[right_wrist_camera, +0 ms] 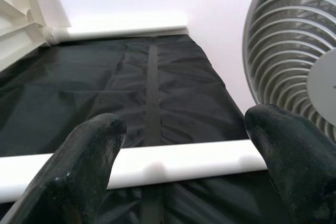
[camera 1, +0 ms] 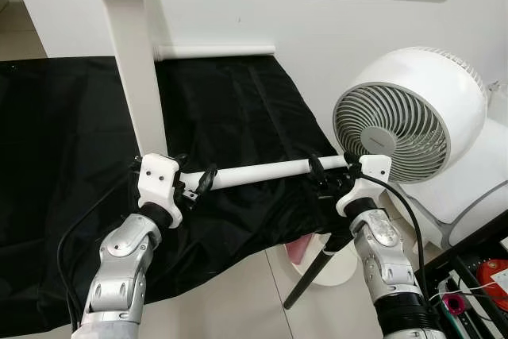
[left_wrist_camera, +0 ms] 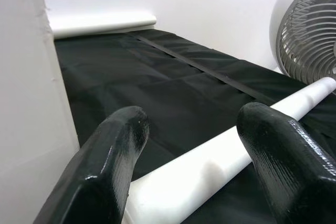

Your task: Building children table

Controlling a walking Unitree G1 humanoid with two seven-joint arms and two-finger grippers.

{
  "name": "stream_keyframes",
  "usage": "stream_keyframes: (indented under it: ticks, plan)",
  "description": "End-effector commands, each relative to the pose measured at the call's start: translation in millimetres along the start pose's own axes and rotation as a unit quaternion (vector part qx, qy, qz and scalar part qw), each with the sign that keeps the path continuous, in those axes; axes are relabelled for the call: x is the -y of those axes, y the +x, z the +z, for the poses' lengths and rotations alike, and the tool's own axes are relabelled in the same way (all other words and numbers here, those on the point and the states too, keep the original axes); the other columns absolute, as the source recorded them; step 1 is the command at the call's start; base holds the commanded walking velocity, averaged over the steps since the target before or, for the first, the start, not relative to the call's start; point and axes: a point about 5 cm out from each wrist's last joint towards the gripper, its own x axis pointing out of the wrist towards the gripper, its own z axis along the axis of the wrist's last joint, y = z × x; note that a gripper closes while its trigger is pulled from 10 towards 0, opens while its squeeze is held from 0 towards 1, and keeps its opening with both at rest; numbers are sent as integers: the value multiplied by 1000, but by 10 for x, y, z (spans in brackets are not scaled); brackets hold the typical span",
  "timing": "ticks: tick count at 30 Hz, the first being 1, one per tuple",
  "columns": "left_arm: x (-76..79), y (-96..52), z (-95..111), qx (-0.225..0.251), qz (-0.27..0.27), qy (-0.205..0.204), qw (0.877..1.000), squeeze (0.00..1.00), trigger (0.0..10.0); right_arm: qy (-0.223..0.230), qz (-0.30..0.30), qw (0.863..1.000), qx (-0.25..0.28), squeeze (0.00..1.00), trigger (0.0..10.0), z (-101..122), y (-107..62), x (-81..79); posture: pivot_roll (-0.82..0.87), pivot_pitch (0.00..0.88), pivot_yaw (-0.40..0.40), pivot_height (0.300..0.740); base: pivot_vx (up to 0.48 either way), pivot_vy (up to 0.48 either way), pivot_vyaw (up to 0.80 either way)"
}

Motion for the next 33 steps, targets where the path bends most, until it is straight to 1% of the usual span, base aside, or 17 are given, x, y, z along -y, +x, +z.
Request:
stream_keyframes:
  ticks: [1,6,8,9,11,12,13,17,22,24,25,26,28,30,31,32,33]
  plan:
    - [-139,-66,-11,-1,106,9,994,0,10000,-15,-4,1000,-4,0,10000,-25,-30,54,101,57,-83,740,0,0,0]
    - [-108,-123,-8,-2,82,3,997,0,10000,-17,-7,1000,-3,0,10000,-22,-52,77,94,63,-76,740,0,0,0]
    - [-17,-211,-10,0,26,4,1000,0,10000,-19,-4,1000,-3,0,10000,-30,-81,88,88,67,-71,740,0,0,0]
    - [-17,-211,-10,0,26,4,1000,0,10000,-19,-4,1000,-3,0,10000,-30,-81,88,88,67,-71,740,0,0,0]
    - [95,-328,-24,1,-37,10,999,0,10000,-22,1,1000,-5,0,10000,-47,-106,101,87,71,-72,740,0,0,0]
    - [95,-328,-24,1,-37,10,999,0,10000,-22,1,1000,-5,0,10000,-47,-106,101,87,71,-72,740,0,0,0]
    - [127,-382,-37,-3,-59,16,998,0,10000,-24,2,1000,-6,0,10000,-53,-112,110,88,71,-72,740,0,0,0]
    - [77,-482,-62,-16,-71,26,997,0,10000,-28,4,1000,-8,0,10000,-59,-106,137,94,73,-81,740,0,0,0]
    - [-55,-555,-39,-23,-50,44,998,0,10000,-32,9,999,-9,0,10000,-66,-83,147,106,72,-89,740,0,0,0]
    - [-200,-600,-52,-38,2,59,998,0,10000,-33,16,999,-8,0,10000,-63,-55,122,116,69,-93,740,0,0,0]
    - [-200,-600,-52,-38,2,59,998,0,10000,-33,16,999,-8,0,10000,-63,-55,122,116,69,-93,740,0,0,0]
    - [-259,-619,-64,-44,26,61,997,0,10000,-32,19,999,-8,0,10000,-60,-45,113,117,69,-93,740,0,0,0]
    - [-300,-641,-78,-48,42,57,996,0,10000,-26,22,999,-8,0,10000,-60,-37,104,117,69,-93,740,0,0,0]
    - [-300,-641,-78,-48,42,57,996,0,10000,-26,22,999,-8,0,10000,-60,-37,104,117,69,-93,740,0,0,0]
    - [-349,-663,-92,-48,64,52,995,0,10000,-21,25,999,-7,0,10000,-60,-30,95,124,69,-102,740,0,0,0]
    - [-349,-663,-92,-48,64,52,995,0,10000,-21,25,999,-7,0,10000,-60,-30,95,124,69,-102,740,0,0,0]
    - [-420,-678,-125,-56,96,60,992,0,10000,-17,23,1000,-10,0,10000,-72,-24,100,124,68,-103,740,0,0,0]
